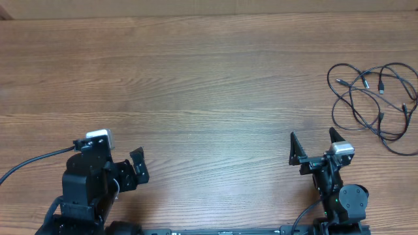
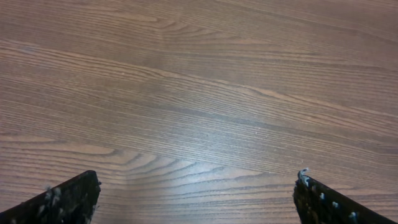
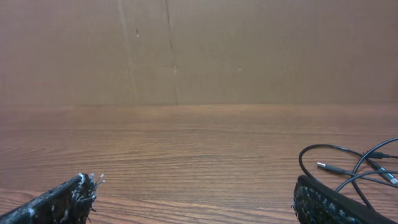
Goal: Untangle cables
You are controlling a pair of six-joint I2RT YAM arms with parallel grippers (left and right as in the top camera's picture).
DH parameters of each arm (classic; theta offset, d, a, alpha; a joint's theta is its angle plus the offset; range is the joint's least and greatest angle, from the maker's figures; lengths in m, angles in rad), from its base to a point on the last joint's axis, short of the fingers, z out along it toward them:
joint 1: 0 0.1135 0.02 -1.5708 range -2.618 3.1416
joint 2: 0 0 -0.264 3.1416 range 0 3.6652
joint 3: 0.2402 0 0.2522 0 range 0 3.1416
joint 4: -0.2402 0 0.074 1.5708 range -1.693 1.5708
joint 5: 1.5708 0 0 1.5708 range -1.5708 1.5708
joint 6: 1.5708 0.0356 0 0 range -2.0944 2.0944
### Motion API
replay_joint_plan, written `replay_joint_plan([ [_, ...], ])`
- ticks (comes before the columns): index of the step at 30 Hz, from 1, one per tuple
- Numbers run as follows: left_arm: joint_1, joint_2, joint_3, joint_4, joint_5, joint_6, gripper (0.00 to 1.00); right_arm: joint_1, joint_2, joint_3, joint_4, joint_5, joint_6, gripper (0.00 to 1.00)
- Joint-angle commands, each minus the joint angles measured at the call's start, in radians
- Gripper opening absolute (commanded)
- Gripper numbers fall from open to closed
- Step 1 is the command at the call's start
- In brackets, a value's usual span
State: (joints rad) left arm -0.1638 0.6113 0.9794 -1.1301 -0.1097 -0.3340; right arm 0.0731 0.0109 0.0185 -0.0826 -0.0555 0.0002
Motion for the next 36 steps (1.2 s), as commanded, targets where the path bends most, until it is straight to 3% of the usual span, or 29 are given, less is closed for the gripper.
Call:
replay_joint_plan([
  [1, -0.007, -0.002, -0.005, 0.002, -0.009, -0.006, 0.99, 0.005, -0.008, -0.011, 0.002, -0.008, 0.000, 1.00],
  [18, 0.023, -0.026, -0.014, 0.002, -0.009, 0.019, 0.99, 0.005, -0.008, -0.011, 0.002, -0.008, 0.000, 1.00],
  [25, 0.144, -0.213, -0.245, 0.399, 0.095, 0.196, 1.00, 0.005, -0.008, -0.011, 0.002, -0.008, 0.000, 1.00],
  [36, 0.251, -0.534, -0.703, 0.931, 0.185, 0.200, 1.00, 0.005, -0.008, -0.011, 0.002, -0.008, 0.000, 1.00],
])
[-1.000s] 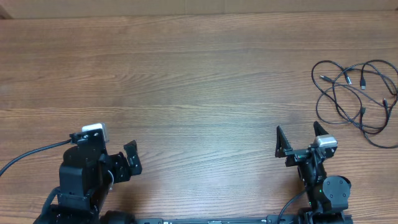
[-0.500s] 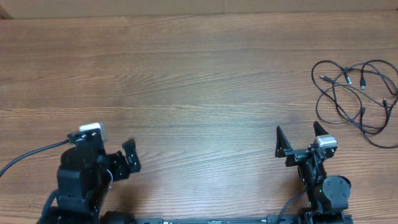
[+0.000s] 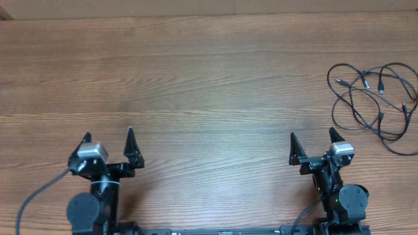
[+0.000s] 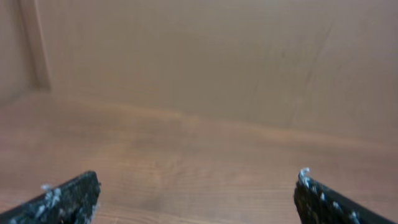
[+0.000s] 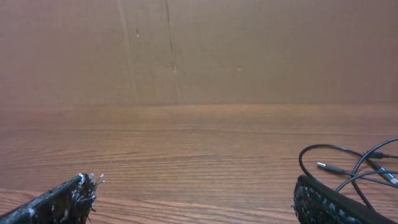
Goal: Untangle cables
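Observation:
A tangle of thin black cables [image 3: 373,98] lies on the wooden table at the far right; part of it, with a metal plug, shows at the right edge of the right wrist view as black cables [image 5: 348,165]. My right gripper [image 3: 313,147] stands open near the front edge, below and left of the tangle, holding nothing. My left gripper [image 3: 108,145] is open at the front left, far from the cables, fingers pointing toward the back. In the left wrist view only bare wood lies between the spread fingertips [image 4: 68,199].
A brown cardboard wall [image 5: 199,50] closes the table's far side and shows in both wrist views. The wooden table [image 3: 196,85] spreads between the arms and the cables. A black lead [image 3: 39,196] trails from the left arm at the front left.
My left arm has turned: its gripper pointed down and to the right at the tabletop, and now it faces the back wall with fingers level. The right arm and cables have not moved.

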You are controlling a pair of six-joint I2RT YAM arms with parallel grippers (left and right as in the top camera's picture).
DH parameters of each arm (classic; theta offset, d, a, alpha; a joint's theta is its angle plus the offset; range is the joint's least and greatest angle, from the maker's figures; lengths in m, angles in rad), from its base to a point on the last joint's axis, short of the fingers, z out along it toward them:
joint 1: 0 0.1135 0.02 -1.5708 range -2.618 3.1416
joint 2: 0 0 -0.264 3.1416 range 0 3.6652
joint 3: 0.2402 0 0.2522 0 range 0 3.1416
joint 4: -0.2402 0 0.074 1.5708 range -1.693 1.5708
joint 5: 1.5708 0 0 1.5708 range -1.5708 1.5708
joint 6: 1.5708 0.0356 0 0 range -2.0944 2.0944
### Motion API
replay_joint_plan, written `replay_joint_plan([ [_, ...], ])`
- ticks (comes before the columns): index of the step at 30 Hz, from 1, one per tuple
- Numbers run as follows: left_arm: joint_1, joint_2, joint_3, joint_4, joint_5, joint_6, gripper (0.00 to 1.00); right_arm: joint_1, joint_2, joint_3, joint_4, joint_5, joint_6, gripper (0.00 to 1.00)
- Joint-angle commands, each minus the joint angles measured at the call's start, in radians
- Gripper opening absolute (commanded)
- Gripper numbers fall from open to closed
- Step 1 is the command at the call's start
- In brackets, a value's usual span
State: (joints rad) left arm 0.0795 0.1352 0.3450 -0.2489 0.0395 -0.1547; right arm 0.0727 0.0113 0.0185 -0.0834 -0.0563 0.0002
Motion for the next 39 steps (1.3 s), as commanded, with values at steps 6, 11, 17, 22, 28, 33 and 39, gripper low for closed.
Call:
replay_joint_plan([
  [6, 0.008, -0.132, -0.214, 0.268, 0.032, 0.034, 1.00, 0.006, -0.008, -0.011, 0.003, -0.007, 0.000, 1.00],
  [11, 0.008, -0.132, -0.305, 0.459, 0.032, 0.082, 1.00, 0.006, -0.008, -0.011, 0.003, -0.007, 0.000, 1.00],
  [17, 0.008, -0.132, -0.341, 0.490, 0.041, 0.172, 1.00, 0.006, -0.008, -0.011, 0.003, -0.007, 0.000, 1.00],
  [22, 0.008, -0.132, -0.341, 0.337, 0.059, 0.188, 1.00, 0.006, -0.008, -0.011, 0.003, -0.007, 0.000, 1.00],
  [28, 0.008, -0.132, -0.341, 0.179, 0.074, 0.185, 0.99, 0.006, -0.008, -0.011, 0.003, -0.007, 0.000, 1.00],
  [33, 0.008, -0.132, -0.341, 0.179, 0.074, 0.197, 1.00, 0.006, -0.008, -0.011, 0.003, -0.007, 0.000, 1.00],
  [39, 0.008, -0.132, -0.341, 0.179, 0.072, 0.159, 0.99, 0.006, -0.008, -0.011, 0.003, -0.007, 0.000, 1.00],
])
